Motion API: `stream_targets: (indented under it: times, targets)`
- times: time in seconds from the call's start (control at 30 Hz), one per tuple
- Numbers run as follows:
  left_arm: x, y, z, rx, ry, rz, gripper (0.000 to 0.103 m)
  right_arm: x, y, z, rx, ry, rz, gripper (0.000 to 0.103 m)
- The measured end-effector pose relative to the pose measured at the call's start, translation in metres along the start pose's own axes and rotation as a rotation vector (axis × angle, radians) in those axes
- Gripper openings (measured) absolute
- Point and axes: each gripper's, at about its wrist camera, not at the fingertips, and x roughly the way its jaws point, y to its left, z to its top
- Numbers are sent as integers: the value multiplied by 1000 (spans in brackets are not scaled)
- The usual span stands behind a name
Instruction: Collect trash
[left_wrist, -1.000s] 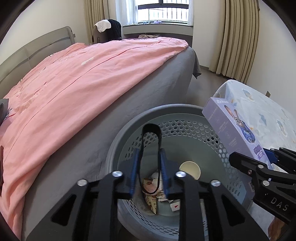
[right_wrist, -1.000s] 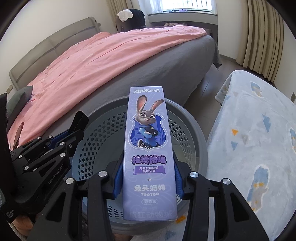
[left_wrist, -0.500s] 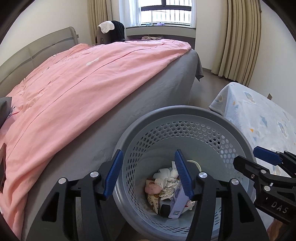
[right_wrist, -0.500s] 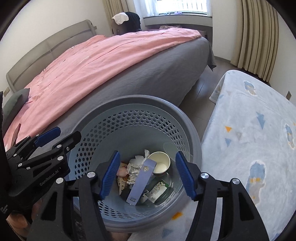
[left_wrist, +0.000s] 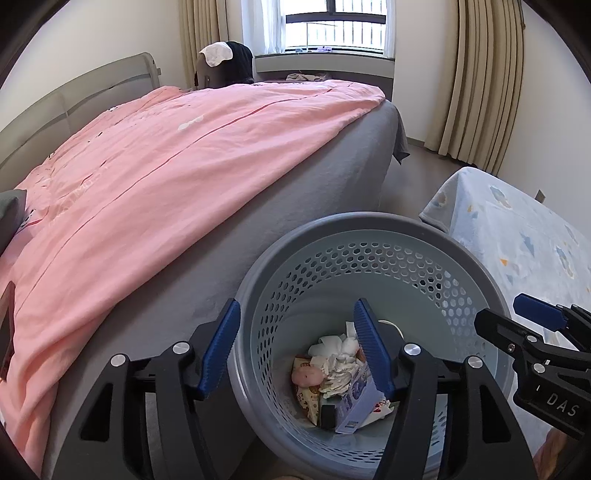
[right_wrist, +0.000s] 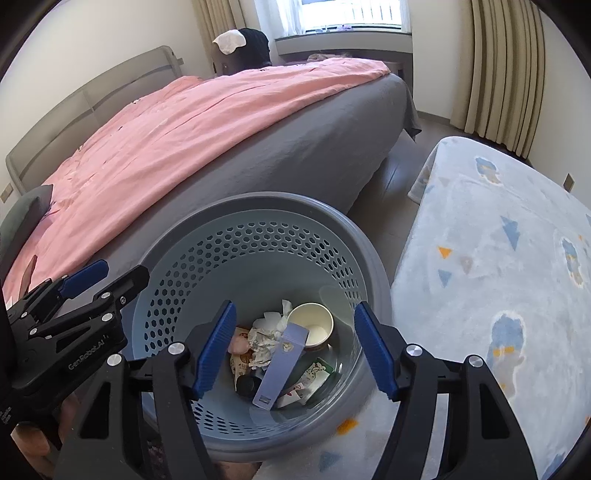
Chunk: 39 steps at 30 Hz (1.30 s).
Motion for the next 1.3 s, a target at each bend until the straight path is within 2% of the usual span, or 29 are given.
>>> stream_targets:
  times: [0.2,0.37,1.3]
  targets:
    - [0,1,0,-1,-2,3,63,-1,1,-1,-1,-8,-7,71]
    - [-1,2,0,-2,-3,9,67,-1,-1,0,7,-11,-11,72]
    - [-5,4,-2,-5,-20,31,72,-1,-1,-1,5,-15,-42,76]
